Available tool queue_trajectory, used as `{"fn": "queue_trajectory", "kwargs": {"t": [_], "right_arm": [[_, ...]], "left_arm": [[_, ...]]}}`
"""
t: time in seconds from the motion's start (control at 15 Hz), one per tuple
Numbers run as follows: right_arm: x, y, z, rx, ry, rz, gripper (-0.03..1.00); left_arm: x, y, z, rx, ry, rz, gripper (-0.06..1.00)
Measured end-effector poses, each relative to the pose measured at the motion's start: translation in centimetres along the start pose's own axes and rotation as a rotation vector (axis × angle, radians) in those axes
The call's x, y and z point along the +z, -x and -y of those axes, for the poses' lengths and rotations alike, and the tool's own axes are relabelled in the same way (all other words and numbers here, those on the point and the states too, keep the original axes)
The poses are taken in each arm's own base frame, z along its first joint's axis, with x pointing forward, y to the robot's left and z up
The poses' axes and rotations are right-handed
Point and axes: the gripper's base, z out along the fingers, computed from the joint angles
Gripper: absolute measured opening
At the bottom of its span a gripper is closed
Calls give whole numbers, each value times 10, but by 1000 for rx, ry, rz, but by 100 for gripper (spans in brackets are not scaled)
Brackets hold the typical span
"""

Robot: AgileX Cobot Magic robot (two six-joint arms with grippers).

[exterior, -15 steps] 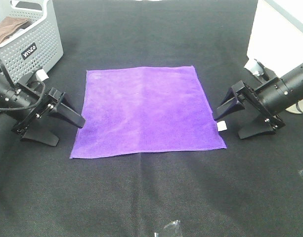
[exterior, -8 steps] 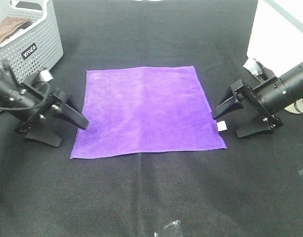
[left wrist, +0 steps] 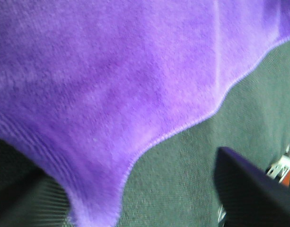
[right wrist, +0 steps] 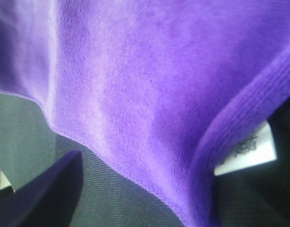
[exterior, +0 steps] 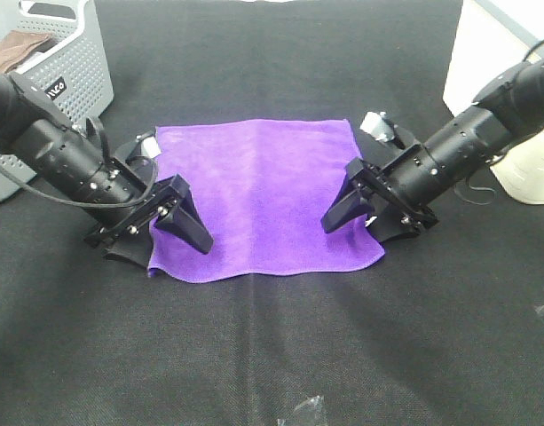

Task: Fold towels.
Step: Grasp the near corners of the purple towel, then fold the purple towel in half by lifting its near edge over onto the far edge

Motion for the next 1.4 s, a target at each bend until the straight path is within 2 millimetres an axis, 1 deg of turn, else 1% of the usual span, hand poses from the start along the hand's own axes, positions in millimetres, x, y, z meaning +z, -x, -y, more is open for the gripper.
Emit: {"fn": "queue_trajectory", "kwargs": {"t": [0.07,0.2,0.4,0.6,0.67,0.87,1.07,1.13,1.27,1.33,1.4], "right_arm": [[0,0,0,0,0,0,69],[1,0,2,-7,-21,-1,58],[4,-1,6,-14,-45,-6,33],[6,-2,9,-10,-59,-18,2],[6,-2,8,-12,-57,-26,0],[8,-6,8,3,-35,-68,0],[7,-12,5,34,-10,-128,0],[2,-12,0,29,-12,-124,0],[-18,-9,-16,11,-17,-84,0],[-26,-10,-22,9,-21,-78,0],[-34,-15,-32,11,-21,-75,0]], "left_arm": [[0,0,0,0,0,0,71],[2,2,-3,-25,16,15,51],[5,3,-8,-32,36,29,21],[8,4,-9,-18,47,34,1],[8,4,-9,-3,47,35,0],[8,3,-9,13,51,28,0],[0,-1,-4,97,111,8,0],[-5,-3,-2,129,138,0,0],[-17,-12,4,155,159,6,0],[-23,-22,7,159,164,8,0],[-29,-36,11,156,172,11,0]]}}
